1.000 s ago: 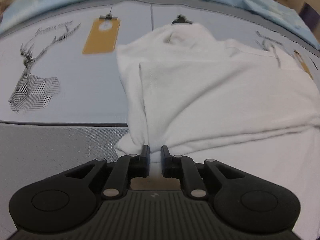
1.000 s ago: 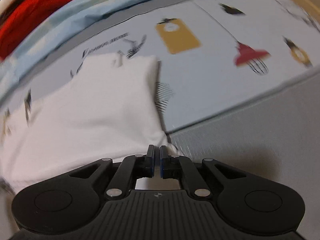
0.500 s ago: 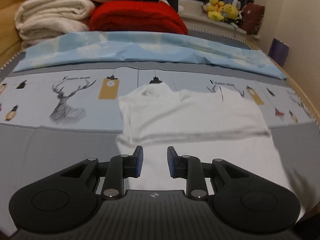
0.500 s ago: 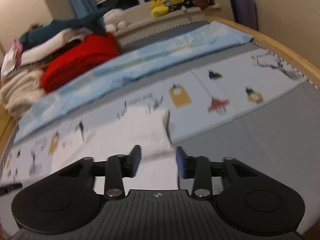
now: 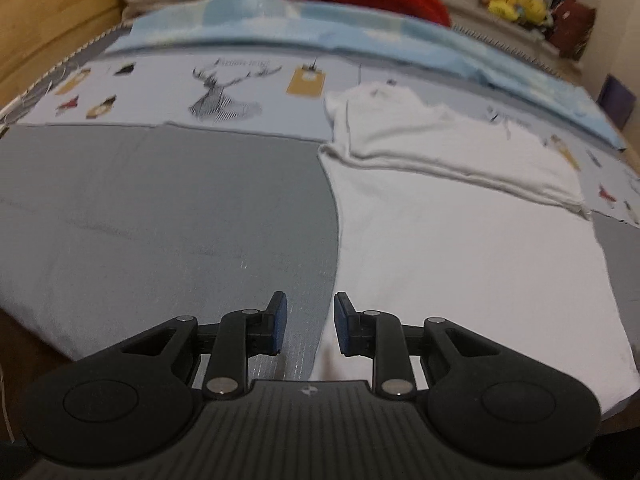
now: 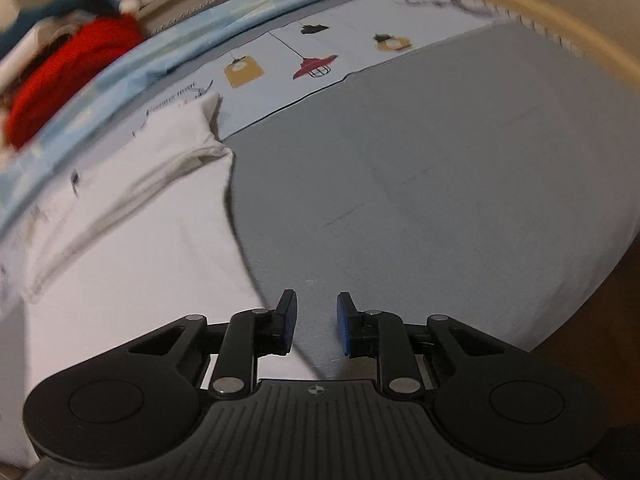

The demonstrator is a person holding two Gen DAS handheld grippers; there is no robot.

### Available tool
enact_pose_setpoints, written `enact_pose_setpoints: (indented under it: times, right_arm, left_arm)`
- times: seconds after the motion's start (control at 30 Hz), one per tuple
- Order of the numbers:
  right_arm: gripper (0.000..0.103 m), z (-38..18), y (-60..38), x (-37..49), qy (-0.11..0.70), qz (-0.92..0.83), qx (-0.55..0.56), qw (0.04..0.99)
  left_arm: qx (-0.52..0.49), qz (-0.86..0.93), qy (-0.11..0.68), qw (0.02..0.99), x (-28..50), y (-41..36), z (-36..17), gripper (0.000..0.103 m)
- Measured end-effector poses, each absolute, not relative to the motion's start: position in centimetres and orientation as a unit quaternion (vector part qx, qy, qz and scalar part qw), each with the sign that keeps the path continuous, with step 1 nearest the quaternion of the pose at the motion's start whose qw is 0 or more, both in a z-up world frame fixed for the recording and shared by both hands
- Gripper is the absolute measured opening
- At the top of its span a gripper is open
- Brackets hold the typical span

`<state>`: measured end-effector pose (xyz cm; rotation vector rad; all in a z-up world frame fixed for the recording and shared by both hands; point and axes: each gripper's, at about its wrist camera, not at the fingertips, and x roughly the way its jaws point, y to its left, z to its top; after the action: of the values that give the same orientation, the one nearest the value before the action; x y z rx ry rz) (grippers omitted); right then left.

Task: Fold small clothes
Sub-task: 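Move both open grippers to the shirt hem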

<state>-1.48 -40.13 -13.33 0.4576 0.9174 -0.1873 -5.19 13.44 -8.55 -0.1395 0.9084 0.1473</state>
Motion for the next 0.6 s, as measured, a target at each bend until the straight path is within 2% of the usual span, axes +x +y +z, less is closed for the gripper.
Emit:
enact_pose_setpoints:
  times: [0.07,0.13,0.33,0.47,0.6]
  right_arm:
    - [0.023,-13.4,-39.3,-1.5,0.434,-0.077,0.194,0.876]
    - [0.023,-13.7,-39.0,-1.7,0.435,-0.073,0.170,0.881]
    - [0.025,-15.3,-40.4,-1.2,0.460,-0.069,0.206,0.861]
    - [0.033,-16.6,-39.7,-0.5,0.490,-0.058,0.182,0.850]
    - [0.039,-16.9,-38.7,-0.3,0.504,-0.049,0.161,0.847]
  left_arm:
    - [-0.080,0.066,0.438,0.893,-6.1,13.9,-9.9,0.028]
    - [-0.109,0.086,0.475,0.869,-5.8,14.1,-10.9,0.027]
    - [-0.163,0.055,0.486,0.857,-5.8,15.1,-11.5,0.033]
    - [-0.142,0.052,0.511,0.846,-5.0,14.6,-12.5,0.039]
    - [-0.129,0.064,0.541,0.828,-4.7,14.7,-13.8,0.040]
